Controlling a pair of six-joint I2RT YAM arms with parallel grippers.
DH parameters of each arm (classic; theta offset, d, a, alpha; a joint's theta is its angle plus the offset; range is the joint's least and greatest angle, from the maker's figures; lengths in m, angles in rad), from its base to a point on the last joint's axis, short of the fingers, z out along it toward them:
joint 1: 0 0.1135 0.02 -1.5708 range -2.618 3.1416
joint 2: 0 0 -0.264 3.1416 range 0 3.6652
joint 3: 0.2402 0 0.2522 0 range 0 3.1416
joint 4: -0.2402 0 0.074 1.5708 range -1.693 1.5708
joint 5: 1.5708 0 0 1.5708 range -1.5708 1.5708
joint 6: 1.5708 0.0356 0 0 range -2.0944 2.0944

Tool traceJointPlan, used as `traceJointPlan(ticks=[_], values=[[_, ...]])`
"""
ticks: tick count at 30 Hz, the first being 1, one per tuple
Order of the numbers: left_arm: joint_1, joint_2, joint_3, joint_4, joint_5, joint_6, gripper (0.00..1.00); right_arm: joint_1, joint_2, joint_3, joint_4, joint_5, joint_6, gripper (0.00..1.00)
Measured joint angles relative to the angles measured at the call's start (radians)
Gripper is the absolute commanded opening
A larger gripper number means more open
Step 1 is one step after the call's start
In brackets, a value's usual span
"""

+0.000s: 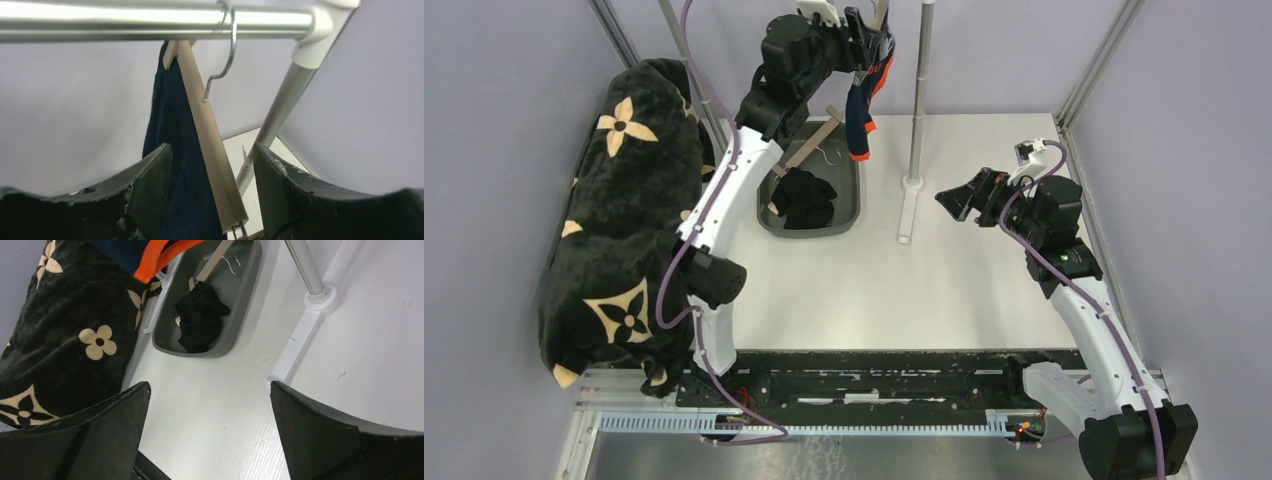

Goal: Clip the underwear to the hanger
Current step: Place the hanger at the clothesline, then pick up the underwear from the bin.

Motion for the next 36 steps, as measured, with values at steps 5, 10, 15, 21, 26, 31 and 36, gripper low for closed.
traceJointPlan(ticks=[5,10,15,21,26,31,36], values=[[0.000,-0.164,-0.122,0.008,-0.001,-0.001,0.70,0.000,0.000,0.000,-0.006,0.023,-0.003,1.00],[-0.003,-0.380,-0.292,0.042,-0.005,-0.003,0.70,0.000,0.003,-0.002,-0.009,0.050,0.005,1.00],[-0.005,-0.627,-0.586,0.142,-0.046,-0.054,0.70,0.073,0.080,0.015,-0.030,0.064,-0.019,1.00],[-0.008,-0.841,-1.017,0.241,-0.134,-0.154,0.70,0.333,0.219,0.106,-0.106,0.194,-0.111,0.99],[-0.010,-0.848,-1.290,0.254,-0.238,-0.195,0.72,0.440,0.309,0.137,-0.114,0.303,-0.163,0.98],[-0.010,-0.760,-1.384,0.251,-0.310,-0.209,0.73,0.466,0.366,0.137,-0.114,0.365,-0.189,0.98],[0.003,-0.575,-1.378,0.290,-0.341,-0.211,0.74,0.470,0.371,0.137,-0.113,0.401,-0.199,0.98]])
